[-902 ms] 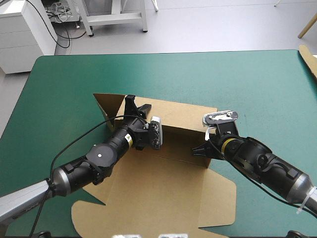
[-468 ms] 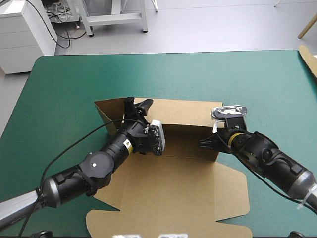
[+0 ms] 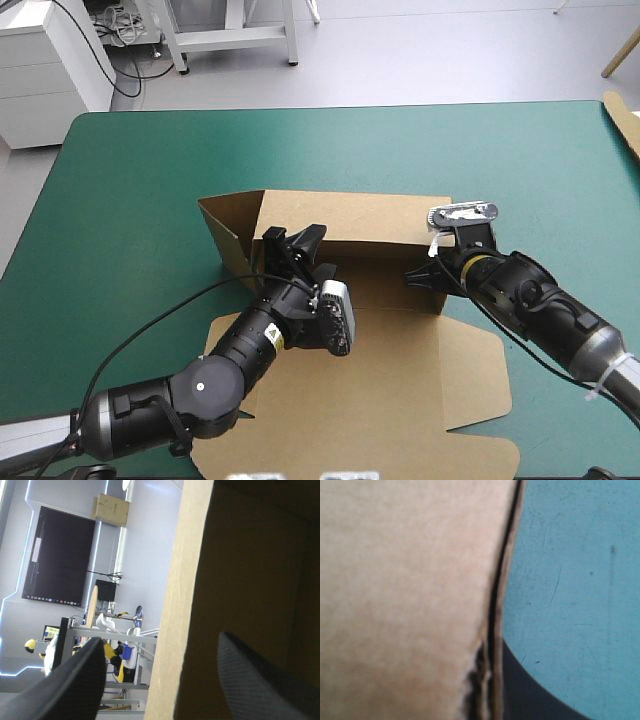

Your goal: Fold the box

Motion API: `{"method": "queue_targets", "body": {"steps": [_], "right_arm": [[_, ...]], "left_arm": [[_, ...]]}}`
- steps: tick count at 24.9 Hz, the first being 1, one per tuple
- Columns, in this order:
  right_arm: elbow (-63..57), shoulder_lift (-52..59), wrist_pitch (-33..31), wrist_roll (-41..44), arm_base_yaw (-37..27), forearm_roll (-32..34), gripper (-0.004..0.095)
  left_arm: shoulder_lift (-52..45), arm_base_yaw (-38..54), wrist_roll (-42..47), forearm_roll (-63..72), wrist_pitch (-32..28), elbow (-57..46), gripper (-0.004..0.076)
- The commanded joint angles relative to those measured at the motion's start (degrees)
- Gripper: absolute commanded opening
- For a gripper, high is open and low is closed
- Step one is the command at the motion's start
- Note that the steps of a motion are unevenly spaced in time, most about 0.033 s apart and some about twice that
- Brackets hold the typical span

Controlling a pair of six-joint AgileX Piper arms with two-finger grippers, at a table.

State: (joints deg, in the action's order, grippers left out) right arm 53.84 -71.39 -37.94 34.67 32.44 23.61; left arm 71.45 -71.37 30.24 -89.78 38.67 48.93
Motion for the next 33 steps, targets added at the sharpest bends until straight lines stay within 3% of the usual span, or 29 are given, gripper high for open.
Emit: {"method": "queue_targets", "body": {"steps": [1, 7, 12, 15, 18, 19, 20, 26, 30, 33], "right_arm": [[4.27, 0.75, 1.80, -1.91, -0.33, 1.17, -0.0020], [12.25, 0.75, -8.50, -9.38, -0.33, -0.95, -0.0020], [18.22, -0.11, -12.82, -12.58, -1.96, -2.97, -0.0021], [20.91, -2.45, -16.80, -19.48, -6.55, -9.99, -0.0021], [25.77, -7.75, -19.78, -30.56, -14.42, -23.01, -0.0020], [26.76, -8.87, -21.31, -31.65, -15.49, -24.36, -0.0020], [29.63, -12.05, -26.27, -33.80, -17.67, -26.28, -0.0021], [38.30, -23.08, -29.09, -36.95, -19.83, -27.25, -0.0021], [40.69, -27.47, -29.09, -38.38, -19.83, -29.68, -0.0021], [41.06, -30.48, -29.09, -38.69, -19.83, -29.74, -0.0021]], "left_arm": [[-1.78, -3.39, -0.28, -1.78, 6.17, 1.30, 0.0463], [-1.78, -3.76, -3.44, -1.32, 6.13, 1.84, 0.0440], [-1.78, -3.76, -11.64, 9.65, 4.84, 9.08, 0.0421], [-1.78, -3.76, -18.17, 17.45, 4.43, 14.15, 0.0421], [-1.78, -3.64, -27.68, 28.58, 5.70, 21.75, 0.0421], [-1.78, -3.55, -28.91, 30.29, 6.32, 22.79, 0.0421], [-1.78, -2.92, -32.70, 33.90, 7.35, 24.95, 0.0408], [-0.98, 4.93, -36.23, 41.76, 8.30, 28.84, 0.0111], [0.32, 13.26, -36.11, 46.46, 8.69, 30.57, 0.0009], [0.70, 20.46, -35.67, 50.56, 7.79, 31.29, 0.0012]]}}
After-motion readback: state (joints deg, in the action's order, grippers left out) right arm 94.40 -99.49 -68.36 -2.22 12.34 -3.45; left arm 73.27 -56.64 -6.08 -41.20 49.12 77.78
